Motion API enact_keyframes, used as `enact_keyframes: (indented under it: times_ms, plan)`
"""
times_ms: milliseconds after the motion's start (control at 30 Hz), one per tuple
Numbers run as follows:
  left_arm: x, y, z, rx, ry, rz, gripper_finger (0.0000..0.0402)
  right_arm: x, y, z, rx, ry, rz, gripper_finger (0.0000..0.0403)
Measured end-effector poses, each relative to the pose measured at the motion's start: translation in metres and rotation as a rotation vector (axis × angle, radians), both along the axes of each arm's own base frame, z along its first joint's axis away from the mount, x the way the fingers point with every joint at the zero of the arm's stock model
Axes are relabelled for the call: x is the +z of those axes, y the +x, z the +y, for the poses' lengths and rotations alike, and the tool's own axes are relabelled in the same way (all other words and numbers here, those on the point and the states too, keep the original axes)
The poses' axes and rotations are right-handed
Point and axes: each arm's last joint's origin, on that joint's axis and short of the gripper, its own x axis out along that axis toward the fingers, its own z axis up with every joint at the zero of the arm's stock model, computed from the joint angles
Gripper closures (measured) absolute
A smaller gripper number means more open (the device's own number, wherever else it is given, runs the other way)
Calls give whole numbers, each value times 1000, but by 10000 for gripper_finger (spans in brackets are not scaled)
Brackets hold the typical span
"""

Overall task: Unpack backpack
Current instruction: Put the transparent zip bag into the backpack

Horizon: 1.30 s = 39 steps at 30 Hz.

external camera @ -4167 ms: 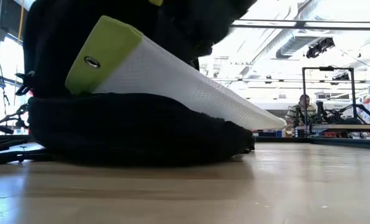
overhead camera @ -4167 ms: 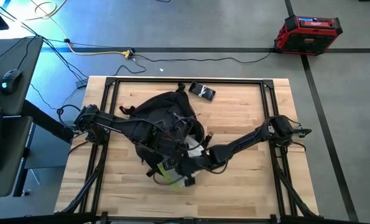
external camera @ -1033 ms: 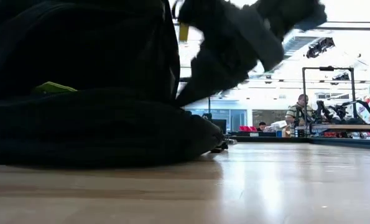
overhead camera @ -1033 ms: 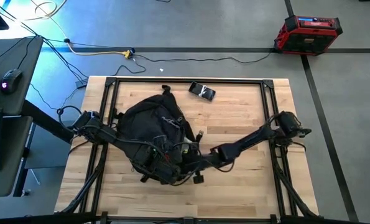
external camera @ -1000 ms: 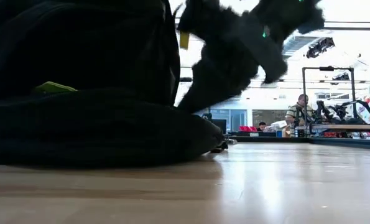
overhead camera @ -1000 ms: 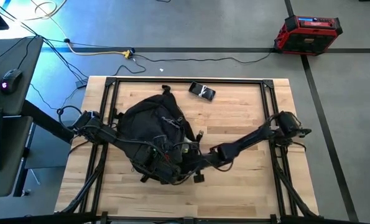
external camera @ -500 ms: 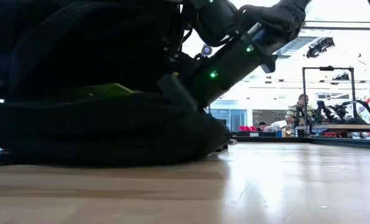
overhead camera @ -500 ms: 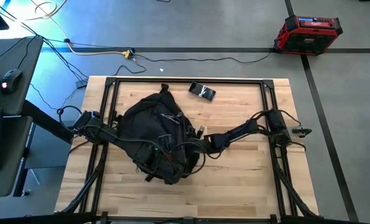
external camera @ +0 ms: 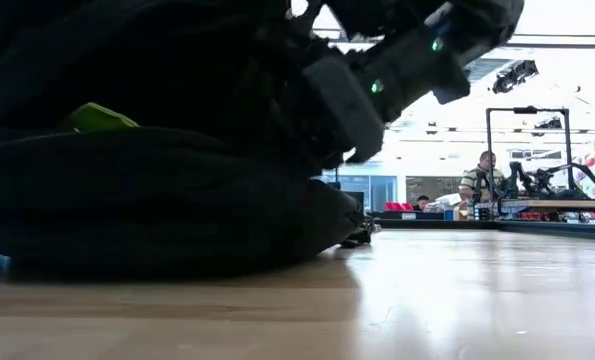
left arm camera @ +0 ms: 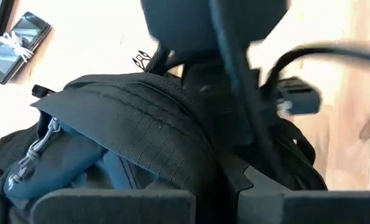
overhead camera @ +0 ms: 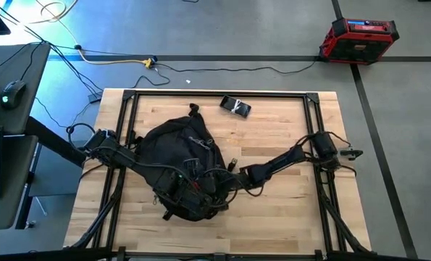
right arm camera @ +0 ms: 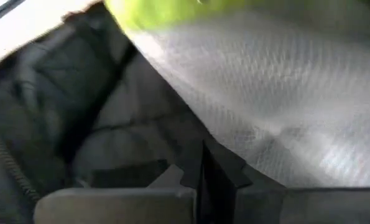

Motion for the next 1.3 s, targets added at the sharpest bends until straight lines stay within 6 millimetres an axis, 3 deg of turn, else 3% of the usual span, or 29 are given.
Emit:
enact_keyframes:
  times_ms: [233, 333, 433, 533, 633, 800, 1133, 1300]
  plan:
    - [1, -6, -5, -12, 20, 17, 402, 66, -11, 9, 64, -77, 81, 400]
    - [0, -10, -9, -14, 19, 32, 402, 79, -21, 11, 86, -122, 203, 385]
    - [-1, -15, -16, -35, 25, 43, 402, 79, -33, 16, 164, -227, 328, 351]
    - [-1, -19, -22, -50, 26, 51, 402, 72, -46, 27, 348, -390, 395, 307]
    - [-2, -24, -29, -61, 25, 55, 402, 65, -48, 38, 449, -580, 378, 265]
    - [-2, -30, -37, -70, 23, 54, 402, 60, -38, 43, 427, -808, 277, 227]
    - [-2, -33, -40, -68, 38, 44, 402, 31, -24, 39, 466, -940, 303, 251]
    - [-2, -32, -39, -66, 43, 42, 402, 25, -20, 35, 388, -981, 317, 319]
